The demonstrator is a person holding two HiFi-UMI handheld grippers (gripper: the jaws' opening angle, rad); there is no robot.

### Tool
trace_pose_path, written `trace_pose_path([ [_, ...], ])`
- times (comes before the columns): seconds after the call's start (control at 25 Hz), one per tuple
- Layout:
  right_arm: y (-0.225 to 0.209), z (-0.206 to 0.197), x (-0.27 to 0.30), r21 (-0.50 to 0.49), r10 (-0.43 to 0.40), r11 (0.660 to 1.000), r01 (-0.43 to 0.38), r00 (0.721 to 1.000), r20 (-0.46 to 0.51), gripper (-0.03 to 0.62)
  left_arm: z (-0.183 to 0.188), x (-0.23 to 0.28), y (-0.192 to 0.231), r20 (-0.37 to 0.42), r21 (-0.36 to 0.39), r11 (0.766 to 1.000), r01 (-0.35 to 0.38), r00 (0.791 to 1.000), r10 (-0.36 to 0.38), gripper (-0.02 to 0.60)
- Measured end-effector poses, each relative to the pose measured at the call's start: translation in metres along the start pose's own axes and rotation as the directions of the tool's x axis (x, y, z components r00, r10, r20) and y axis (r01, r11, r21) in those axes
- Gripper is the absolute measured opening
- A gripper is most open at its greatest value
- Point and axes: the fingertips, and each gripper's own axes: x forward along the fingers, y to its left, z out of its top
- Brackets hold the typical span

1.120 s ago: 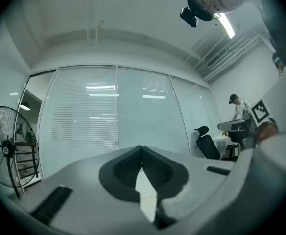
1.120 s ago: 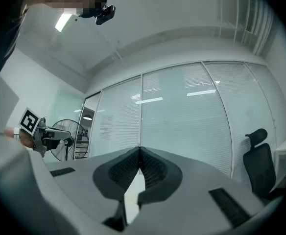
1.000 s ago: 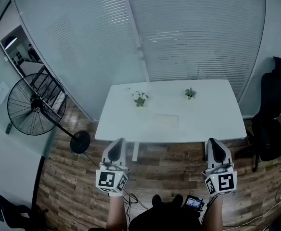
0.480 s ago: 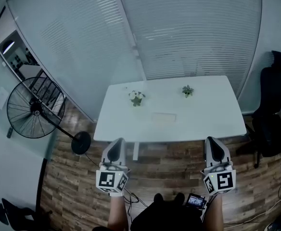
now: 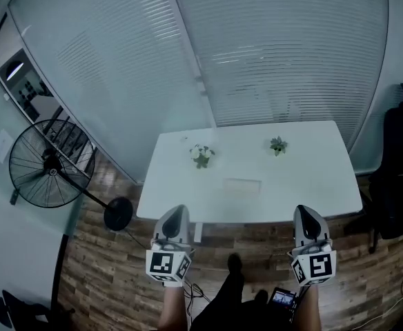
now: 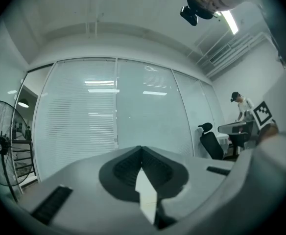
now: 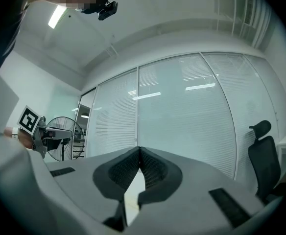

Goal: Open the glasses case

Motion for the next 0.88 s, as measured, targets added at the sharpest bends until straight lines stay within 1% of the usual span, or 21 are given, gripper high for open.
trace_pose_path([
  [0.12,-0.005,-0.005,0.045,-0.039,-0.018,0.999,0.018,1.0,-0.006,0.014,-0.012,0.039,0.018,0.031,-0.017,1.0,0.01,0.999,-0.009,0.002],
  [0.2,0.001,-0.006,0.079,-0.05,-0.027,0.998,0.027,1.0,-0.005,0.014,-0.014,0.067,0.04,0.044,-0.022,1.0,0.017,0.999,-0.016,0.002],
  [0.32,0.017,-0.003,0.136,-0.08,-0.014,0.997,0.013,1.0,-0.012,0.014,-0.01,0.107,0.076,0.06,-0.025,0.999,0.032,0.998,-0.031,0.002],
  [0.4,0.018,0.001,0.17,-0.097,-0.021,0.995,0.019,1.0,-0.015,0.014,-0.005,0.136,0.087,0.086,-0.036,0.998,0.057,0.995,-0.053,0.002],
  [0.48,0.016,0.0,0.191,-0.082,-0.03,0.996,0.028,0.999,-0.019,0.014,-0.007,0.158,0.088,0.092,-0.049,0.995,0.084,0.993,-0.079,0.002],
  [0.64,0.009,-0.019,0.22,-0.059,-0.04,0.998,0.036,0.997,-0.061,0.014,-0.012,0.188,0.087,0.091,-0.101,0.985,0.139,0.987,-0.13,0.002],
  [0.8,-0.008,-0.03,0.237,-0.017,-0.047,0.999,0.046,0.996,-0.076,0.014,-0.014,0.211,0.083,0.068,-0.086,0.984,0.156,0.986,-0.15,0.002],
  [0.88,-0.013,-0.033,0.244,-0.018,-0.038,0.999,0.037,0.996,-0.082,0.015,-0.013,0.218,0.082,0.069,-0.09,0.984,0.157,0.986,-0.151,0.002],
])
